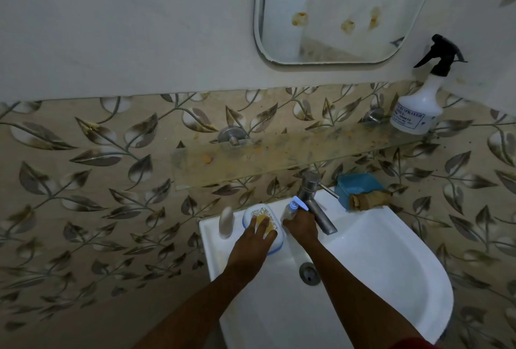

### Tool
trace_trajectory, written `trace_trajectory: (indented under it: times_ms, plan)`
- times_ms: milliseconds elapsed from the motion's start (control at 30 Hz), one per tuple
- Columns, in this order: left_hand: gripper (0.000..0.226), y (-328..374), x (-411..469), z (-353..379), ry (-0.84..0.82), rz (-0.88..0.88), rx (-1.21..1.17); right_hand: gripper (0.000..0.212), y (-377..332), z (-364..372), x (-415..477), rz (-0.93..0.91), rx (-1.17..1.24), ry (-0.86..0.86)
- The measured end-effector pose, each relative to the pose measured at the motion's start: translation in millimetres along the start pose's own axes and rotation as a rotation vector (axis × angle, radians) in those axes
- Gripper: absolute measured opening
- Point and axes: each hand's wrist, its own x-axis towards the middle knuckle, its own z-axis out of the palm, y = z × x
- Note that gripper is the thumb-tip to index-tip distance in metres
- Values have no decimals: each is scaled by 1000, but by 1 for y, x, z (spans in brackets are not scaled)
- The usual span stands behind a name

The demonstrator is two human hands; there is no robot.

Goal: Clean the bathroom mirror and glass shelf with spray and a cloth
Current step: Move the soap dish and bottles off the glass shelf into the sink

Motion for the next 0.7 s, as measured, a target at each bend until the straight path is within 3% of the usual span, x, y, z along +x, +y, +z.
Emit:
trace_trajectory:
  times_ms: [367,567,700]
  plan:
    - [71,-2,-3,-1,121,16,-83,29,2,3,9,10,-3,-67]
    - [70,7,-1,-18,216,73,-147,37,2,-1,-5,13,150,-19]
    - [61,14,-1,-31,306,94,-258,42,11,-3,-19,175,268,1]
